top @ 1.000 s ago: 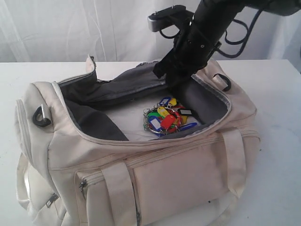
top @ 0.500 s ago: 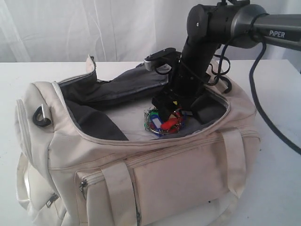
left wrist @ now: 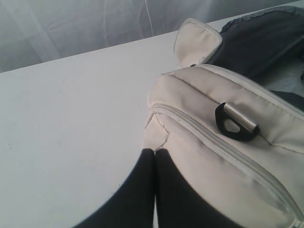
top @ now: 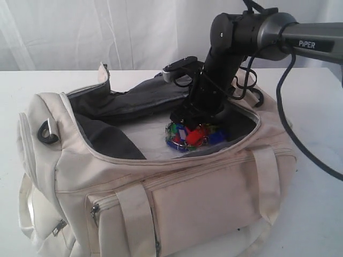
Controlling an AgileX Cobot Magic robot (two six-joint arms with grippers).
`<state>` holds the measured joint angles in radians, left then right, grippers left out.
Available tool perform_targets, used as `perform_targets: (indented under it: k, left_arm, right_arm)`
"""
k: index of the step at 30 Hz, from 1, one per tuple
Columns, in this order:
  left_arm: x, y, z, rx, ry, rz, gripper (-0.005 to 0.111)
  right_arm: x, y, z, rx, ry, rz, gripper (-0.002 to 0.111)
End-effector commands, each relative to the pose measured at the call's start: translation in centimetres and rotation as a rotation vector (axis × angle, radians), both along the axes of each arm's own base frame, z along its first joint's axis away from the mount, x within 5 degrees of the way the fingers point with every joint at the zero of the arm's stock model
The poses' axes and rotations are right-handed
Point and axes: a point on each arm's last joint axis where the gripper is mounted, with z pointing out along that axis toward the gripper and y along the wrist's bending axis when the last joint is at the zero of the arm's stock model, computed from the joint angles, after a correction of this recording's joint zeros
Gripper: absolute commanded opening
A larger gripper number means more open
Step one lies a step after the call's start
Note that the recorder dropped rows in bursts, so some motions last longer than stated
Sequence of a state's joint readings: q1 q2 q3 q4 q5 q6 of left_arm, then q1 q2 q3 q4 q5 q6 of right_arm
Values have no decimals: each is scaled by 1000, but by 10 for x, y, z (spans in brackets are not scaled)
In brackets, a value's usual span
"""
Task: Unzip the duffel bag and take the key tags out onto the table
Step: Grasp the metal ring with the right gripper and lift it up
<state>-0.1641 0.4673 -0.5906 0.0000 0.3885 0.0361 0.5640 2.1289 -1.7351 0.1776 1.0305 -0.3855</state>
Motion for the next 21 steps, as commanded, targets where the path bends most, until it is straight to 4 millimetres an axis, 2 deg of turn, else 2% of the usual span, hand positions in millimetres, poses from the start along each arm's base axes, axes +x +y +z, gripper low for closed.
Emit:
perform_targets:
  k: [1, 2, 7, 10, 14, 21]
  left_arm:
    - [-1, 0, -1, -17, 1, 4, 1]
    - [-1, 0, -1, -17, 1, 4, 1]
    - [-1, 0, -1, -16, 2, 4, 1]
    - [-1, 0, -1, -16, 2, 4, 1]
    - [-1, 0, -1, -16, 2, 4, 1]
    - [-1, 0, -1, -16, 2, 4, 1]
  right_arm:
    - [-1, -1, -6, -28, 23, 10, 7]
    - [-2, -1, -4, -28, 18, 11, 1]
    - [-2, -1, 18, 5, -33, 6, 0]
    - [-4, -2, 49, 51, -95, -13, 0]
    - [-10, -3, 79, 119, -135, -32, 0]
    - [-19, -2, 88, 166, -75, -48, 0]
